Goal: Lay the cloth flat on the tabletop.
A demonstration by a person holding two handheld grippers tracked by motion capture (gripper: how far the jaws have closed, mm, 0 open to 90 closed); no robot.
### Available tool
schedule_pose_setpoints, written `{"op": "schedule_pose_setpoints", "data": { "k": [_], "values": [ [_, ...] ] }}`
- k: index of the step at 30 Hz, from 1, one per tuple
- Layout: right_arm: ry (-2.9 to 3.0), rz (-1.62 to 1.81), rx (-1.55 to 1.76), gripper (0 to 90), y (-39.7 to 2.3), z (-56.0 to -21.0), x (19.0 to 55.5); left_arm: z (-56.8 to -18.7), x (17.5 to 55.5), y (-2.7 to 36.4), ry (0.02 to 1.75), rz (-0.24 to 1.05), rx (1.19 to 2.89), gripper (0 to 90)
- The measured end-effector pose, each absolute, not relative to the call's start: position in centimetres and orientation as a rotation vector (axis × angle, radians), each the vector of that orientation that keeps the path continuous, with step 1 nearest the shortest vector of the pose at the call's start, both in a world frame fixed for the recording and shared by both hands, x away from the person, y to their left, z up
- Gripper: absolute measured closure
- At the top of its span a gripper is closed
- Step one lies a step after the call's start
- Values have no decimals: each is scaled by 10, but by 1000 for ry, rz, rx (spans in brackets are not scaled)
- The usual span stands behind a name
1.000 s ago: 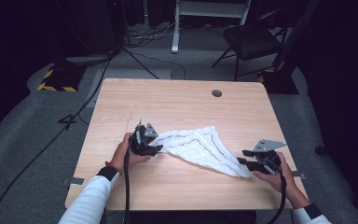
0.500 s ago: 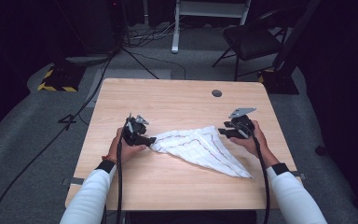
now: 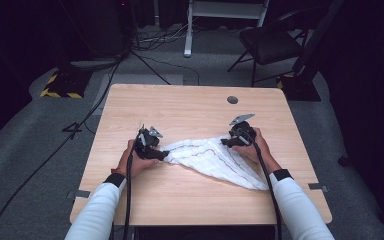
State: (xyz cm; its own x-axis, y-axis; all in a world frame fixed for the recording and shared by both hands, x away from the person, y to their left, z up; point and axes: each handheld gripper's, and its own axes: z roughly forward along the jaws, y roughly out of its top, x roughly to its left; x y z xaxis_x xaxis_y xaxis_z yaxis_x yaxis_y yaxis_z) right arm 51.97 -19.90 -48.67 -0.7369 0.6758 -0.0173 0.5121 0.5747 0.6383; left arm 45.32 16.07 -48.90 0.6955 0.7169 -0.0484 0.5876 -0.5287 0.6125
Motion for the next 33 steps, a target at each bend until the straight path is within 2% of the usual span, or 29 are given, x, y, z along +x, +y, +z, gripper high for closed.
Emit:
{"op": "schedule_pose_setpoints", "data": {
  "k": [2, 3, 4, 5, 6, 7, 10, 12, 18, 21, 33],
  "values": [
    [2568, 960, 987, 550, -202, -488, 519, -488, 453, 160, 970, 266, 2300, 480],
    [2568, 960, 987, 550, -202, -488, 519, -488, 453, 160, 970, 266, 2300, 526],
    [2591, 981, 969, 678, -201, -487, 517, -488, 452, 159, 945, 253, 2301, 576],
    [2600, 984, 965, 727, -199, -487, 516, -488, 453, 159, 929, 240, 2306, 636],
    [2600, 984, 965, 727, -199, -487, 516, -488, 453, 159, 929, 240, 2306, 694],
    [2608, 981, 953, 806, -198, -486, 515, -488, 454, 158, 909, 221, 2307, 749],
    [2581, 969, 924, 858, -199, -483, 510, -487, 454, 157, 879, 249, 2321, 835],
    [2558, 997, 907, 867, -202, -475, 507, -485, 456, 158, 887, 309, 2328, 846],
    [2473, 1099, 861, 873, -215, -442, 495, -461, 459, 162, 854, 376, 2234, 854],
    [2406, 1140, 804, 874, -223, -413, 481, -446, 458, 157, 818, 415, 2215, 855],
    [2218, 1289, 677, 877, -253, -347, 434, -374, 430, 151, 643, 601, 2074, 855]
  ]
}}
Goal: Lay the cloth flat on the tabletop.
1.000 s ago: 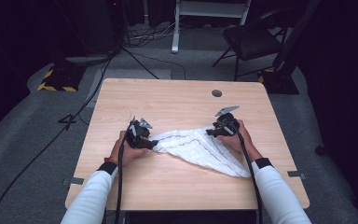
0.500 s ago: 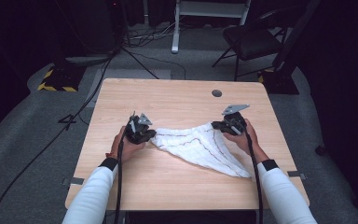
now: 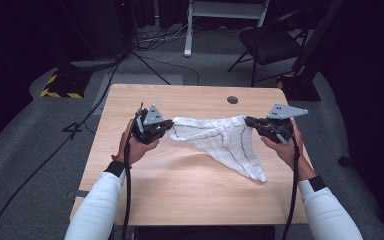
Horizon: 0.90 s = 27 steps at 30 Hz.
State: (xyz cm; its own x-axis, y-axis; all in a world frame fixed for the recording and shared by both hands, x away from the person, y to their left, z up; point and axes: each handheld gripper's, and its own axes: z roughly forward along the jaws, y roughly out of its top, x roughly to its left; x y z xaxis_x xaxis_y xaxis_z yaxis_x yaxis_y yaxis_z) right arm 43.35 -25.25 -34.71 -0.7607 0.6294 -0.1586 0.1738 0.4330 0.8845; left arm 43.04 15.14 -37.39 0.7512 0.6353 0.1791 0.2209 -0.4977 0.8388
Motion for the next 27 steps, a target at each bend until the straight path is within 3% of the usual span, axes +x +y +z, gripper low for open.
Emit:
{"op": "schedule_pose_setpoints", "data": {
  "k": [5, 12, 27],
  "values": [
    [2159, 1333, 608, 878, -260, -324, 410, -352, 419, 153, 590, 642, 2043, 855],
    [2140, 1324, 591, 877, -260, -317, 401, -352, 419, 151, 579, 656, 2046, 855],
    [2124, 1190, 774, 877, -250, -358, 483, -385, 485, 132, 702, 721, 2093, 853]
  ]
}}
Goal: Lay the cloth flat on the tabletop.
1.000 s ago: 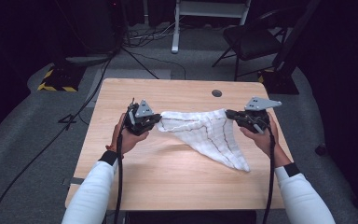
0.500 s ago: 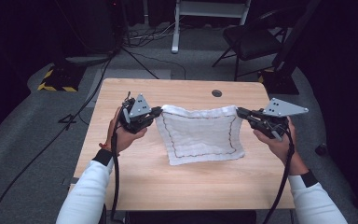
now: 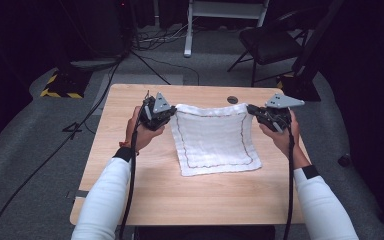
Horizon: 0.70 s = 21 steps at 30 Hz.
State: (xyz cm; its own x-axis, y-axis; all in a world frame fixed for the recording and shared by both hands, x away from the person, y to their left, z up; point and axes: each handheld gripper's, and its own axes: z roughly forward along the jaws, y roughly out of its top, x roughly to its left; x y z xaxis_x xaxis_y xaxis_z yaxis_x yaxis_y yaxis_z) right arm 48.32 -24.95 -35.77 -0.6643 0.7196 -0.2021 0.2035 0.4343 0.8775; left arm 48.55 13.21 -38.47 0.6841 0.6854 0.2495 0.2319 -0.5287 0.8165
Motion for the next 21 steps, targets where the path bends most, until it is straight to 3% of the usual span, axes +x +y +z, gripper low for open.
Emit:
{"op": "schedule_pose_setpoints", "data": {
  "k": [6, 10, 12, 19, 21],
  "values": [
    [2116, 1110, 875, 873, -241, -376, 527, -410, 517, 124, 790, 715, 2105, 844],
    [2119, 1069, 921, 848, -238, -388, 540, -425, 530, 119, 880, 722, 2105, 749],
    [2128, 1022, 971, 768, -237, -401, 550, -430, 533, 117, 917, 712, 2097, 702],
    [2189, 989, 988, 705, -245, -418, 546, -441, 527, 109, 910, 670, 2125, 560],
    [2203, 994, 987, 699, -246, -420, 543, -445, 521, 107, 882, 625, 2152, 557]
  ]
}}
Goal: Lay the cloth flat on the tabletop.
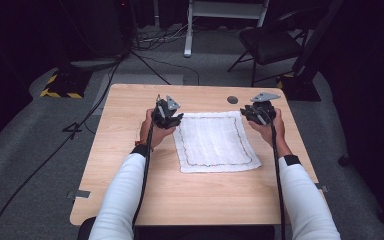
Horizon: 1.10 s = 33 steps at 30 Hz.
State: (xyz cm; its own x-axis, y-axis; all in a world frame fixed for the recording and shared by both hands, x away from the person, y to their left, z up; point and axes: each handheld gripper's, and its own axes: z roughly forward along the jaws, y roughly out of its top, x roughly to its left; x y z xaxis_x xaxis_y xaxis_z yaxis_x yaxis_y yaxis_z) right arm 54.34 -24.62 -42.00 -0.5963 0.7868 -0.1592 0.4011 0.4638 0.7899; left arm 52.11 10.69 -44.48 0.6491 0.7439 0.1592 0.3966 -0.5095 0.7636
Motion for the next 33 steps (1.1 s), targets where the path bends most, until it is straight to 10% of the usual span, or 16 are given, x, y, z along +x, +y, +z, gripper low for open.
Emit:
{"op": "schedule_pose_setpoints", "data": {
  "k": [11, 33],
  "values": [
    [2362, 999, 914, 646, -275, -447, 491, -461, 463, 97, 726, 437, 2255, 345],
    [2569, 987, 887, 564, -305, -488, 424, -488, 411, 101, 586, 185, 2397, 531]
  ]
}}
